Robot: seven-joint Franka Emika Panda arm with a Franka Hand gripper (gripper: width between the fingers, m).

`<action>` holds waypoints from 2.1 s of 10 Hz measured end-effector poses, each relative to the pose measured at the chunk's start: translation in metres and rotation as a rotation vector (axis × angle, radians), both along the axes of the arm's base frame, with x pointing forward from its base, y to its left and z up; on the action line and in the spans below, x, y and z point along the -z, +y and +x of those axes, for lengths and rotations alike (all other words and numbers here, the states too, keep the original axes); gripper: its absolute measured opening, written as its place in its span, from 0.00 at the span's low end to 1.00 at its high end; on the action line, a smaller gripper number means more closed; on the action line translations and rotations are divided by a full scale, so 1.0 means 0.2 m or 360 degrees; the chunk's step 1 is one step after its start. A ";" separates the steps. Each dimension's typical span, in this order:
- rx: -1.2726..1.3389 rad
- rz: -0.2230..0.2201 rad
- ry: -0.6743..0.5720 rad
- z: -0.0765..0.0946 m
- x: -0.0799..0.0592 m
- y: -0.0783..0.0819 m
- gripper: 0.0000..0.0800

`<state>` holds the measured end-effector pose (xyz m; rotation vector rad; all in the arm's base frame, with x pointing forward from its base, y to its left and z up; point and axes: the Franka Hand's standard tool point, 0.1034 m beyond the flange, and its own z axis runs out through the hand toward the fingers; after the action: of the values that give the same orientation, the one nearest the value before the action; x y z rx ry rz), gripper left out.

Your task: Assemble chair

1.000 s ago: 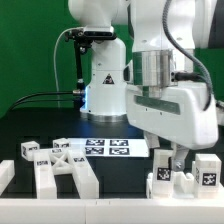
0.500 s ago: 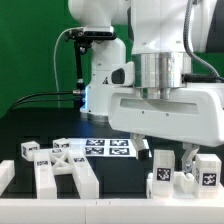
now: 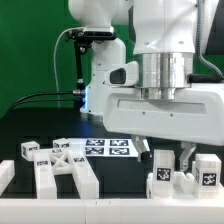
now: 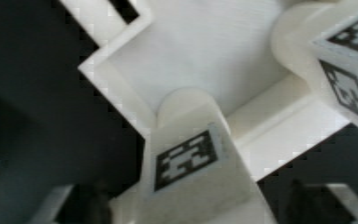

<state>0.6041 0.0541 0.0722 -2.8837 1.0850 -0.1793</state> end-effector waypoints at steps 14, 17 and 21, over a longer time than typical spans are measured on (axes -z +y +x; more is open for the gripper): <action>0.1104 0.0187 0.0041 0.04 0.00 0.01 0.76; 0.0773 0.0143 0.0035 0.04 0.00 0.00 0.81; 0.0020 -0.0012 -0.0020 0.06 0.00 0.01 0.81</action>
Offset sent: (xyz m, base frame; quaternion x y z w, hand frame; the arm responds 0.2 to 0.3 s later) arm 0.0144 -0.0024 0.0064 -0.0603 0.0237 0.2760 0.9590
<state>0.6165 0.0558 0.0729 -2.8791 1.1031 -0.2018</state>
